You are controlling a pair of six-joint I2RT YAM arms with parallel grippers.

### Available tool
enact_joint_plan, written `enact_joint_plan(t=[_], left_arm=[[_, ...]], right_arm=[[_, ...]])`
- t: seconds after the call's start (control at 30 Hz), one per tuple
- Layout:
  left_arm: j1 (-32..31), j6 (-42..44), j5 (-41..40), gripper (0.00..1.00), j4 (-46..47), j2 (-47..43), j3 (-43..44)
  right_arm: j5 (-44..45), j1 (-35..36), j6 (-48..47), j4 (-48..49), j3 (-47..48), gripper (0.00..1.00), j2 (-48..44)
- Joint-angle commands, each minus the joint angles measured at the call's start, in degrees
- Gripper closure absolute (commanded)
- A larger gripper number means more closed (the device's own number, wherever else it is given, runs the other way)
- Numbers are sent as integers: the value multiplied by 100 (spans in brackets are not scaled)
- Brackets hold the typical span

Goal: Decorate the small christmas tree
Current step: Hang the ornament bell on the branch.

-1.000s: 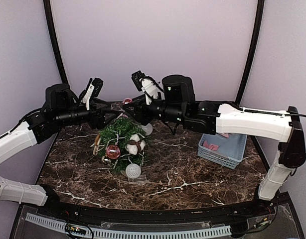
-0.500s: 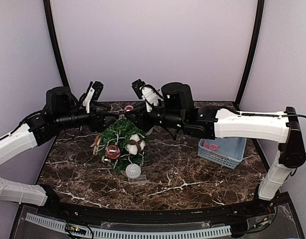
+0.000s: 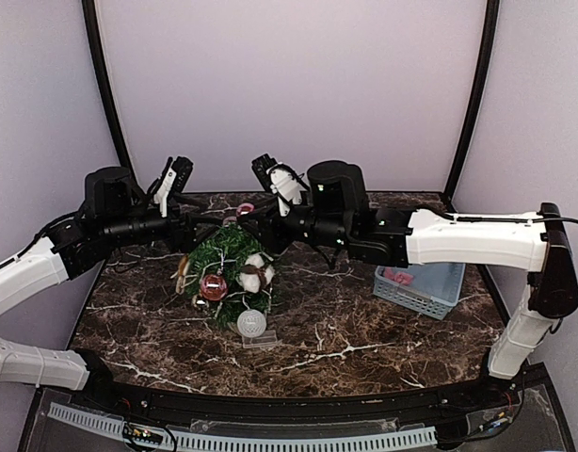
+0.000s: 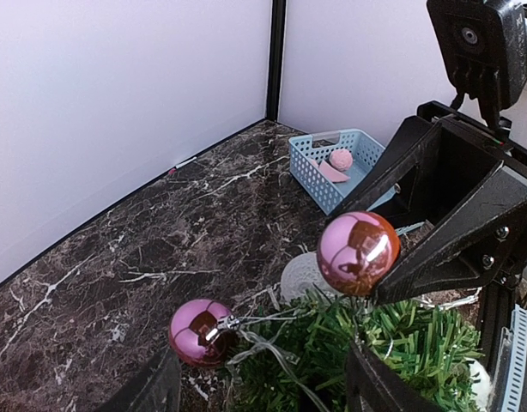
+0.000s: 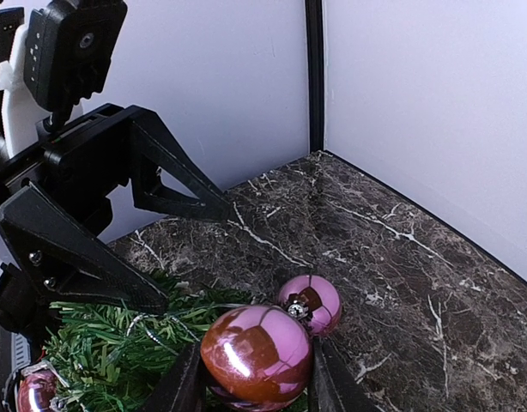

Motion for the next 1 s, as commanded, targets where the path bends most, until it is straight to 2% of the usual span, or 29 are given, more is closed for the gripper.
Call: enact_joint_plan(t=[0.0, 0.3, 0.5, 0.67, 0.97], left_arm=[[-32, 122, -36, 32, -18, -102, -101], [-32, 187, -83, 32, -40, -48, -150], [-32, 206, -64, 32, -28, -14, -136], [-32, 207, -52, 32, -19, -33, -118], [-41, 189, -56, 32, -3, -45, -98]], right_arm=[[-91, -43, 57, 299, -75, 63, -176], [-49, -38, 105, 265, -127, 62, -112], [46, -44, 136, 238, -181, 58, -156], [124, -40, 198, 278, -202, 47, -227], [244, -50, 245, 355, -370, 34, -465]])
